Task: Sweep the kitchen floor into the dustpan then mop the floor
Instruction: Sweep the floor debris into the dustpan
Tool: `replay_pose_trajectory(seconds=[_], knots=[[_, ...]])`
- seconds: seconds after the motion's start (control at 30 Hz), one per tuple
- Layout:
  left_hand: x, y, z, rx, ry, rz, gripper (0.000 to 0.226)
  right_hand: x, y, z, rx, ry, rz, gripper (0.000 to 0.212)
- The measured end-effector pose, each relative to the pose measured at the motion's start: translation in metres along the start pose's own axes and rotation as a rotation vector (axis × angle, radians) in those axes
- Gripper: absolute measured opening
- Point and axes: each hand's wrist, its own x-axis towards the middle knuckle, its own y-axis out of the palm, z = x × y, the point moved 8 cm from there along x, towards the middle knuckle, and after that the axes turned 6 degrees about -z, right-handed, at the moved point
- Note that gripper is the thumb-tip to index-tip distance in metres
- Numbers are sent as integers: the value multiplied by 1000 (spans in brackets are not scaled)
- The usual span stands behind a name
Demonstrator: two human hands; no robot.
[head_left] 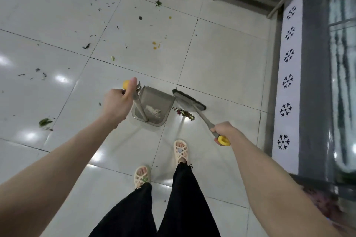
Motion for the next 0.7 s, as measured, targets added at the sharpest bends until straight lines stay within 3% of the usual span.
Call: replay_pose_trajectory(seconds=[0.4,0.7], knots=[[-26,-36,18,90,127,99,67,-71,6,-66,439,11,-51,14],[-26,-37,19,67,138,75,65,-69,19,-72,559,47,-133,12]])
